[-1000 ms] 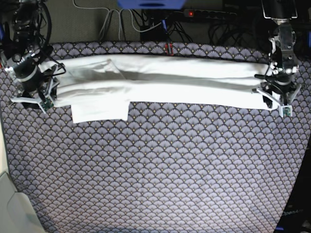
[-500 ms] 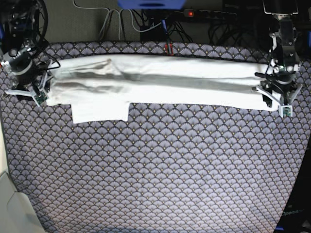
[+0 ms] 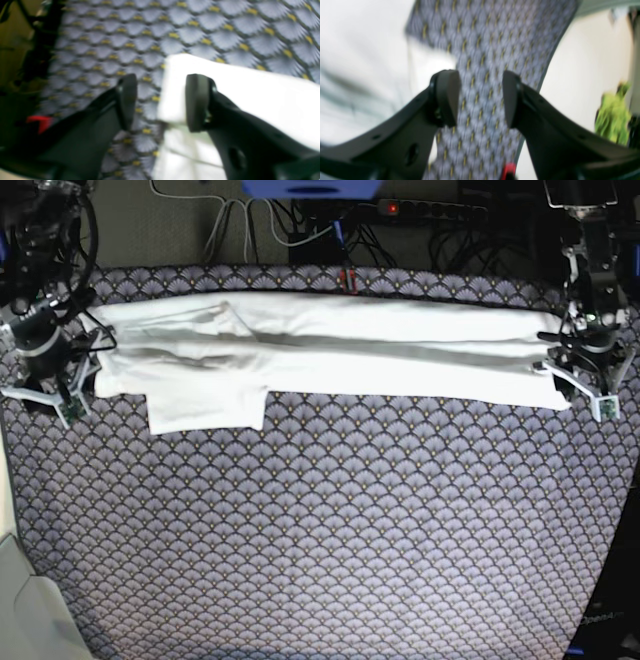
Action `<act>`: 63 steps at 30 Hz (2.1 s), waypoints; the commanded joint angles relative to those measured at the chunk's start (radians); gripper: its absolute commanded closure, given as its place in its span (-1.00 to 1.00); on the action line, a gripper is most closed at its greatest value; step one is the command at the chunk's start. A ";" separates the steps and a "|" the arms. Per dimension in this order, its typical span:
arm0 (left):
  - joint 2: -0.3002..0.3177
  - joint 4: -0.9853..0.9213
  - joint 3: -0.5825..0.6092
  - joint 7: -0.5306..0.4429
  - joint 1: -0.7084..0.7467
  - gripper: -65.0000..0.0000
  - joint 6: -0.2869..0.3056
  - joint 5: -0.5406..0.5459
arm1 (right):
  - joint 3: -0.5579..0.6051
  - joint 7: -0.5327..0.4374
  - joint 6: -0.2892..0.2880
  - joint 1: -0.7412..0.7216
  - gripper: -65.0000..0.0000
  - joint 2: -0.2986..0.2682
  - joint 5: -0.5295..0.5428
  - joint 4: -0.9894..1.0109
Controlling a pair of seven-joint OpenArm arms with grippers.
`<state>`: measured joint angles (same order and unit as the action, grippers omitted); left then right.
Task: Fold the T-shirt properly
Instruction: 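Move the right gripper to the sleeve end and grasp it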
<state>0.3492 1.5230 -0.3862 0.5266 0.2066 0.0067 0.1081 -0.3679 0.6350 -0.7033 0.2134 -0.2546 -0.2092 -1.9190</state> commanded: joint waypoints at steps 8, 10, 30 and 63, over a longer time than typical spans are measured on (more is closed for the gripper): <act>0.012 0.073 0.003 -0.026 0.047 -0.09 0.000 0.000 | 0.189 0.259 0.005 -0.253 0.10 0.033 0.006 0.014; 0.012 0.067 0.005 -0.010 0.052 -0.09 0.000 0.000 | 0.189 0.314 0.005 -0.314 0.09 0.068 0.006 0.057; -0.009 0.067 0.002 0.086 0.057 -0.09 0.000 -0.008 | 0.099 0.418 0.005 -0.472 0.09 0.136 0.158 0.539; -0.002 -0.005 -0.003 0.086 0.073 -0.09 -0.001 -0.011 | 0.105 0.380 0.005 -0.460 1.00 0.134 0.170 0.563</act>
<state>0.3302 1.5070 -0.3782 0.6231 0.2741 0.0116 0.1047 -0.2615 1.0241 -0.7021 -0.2264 -0.1131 -0.0437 -1.3354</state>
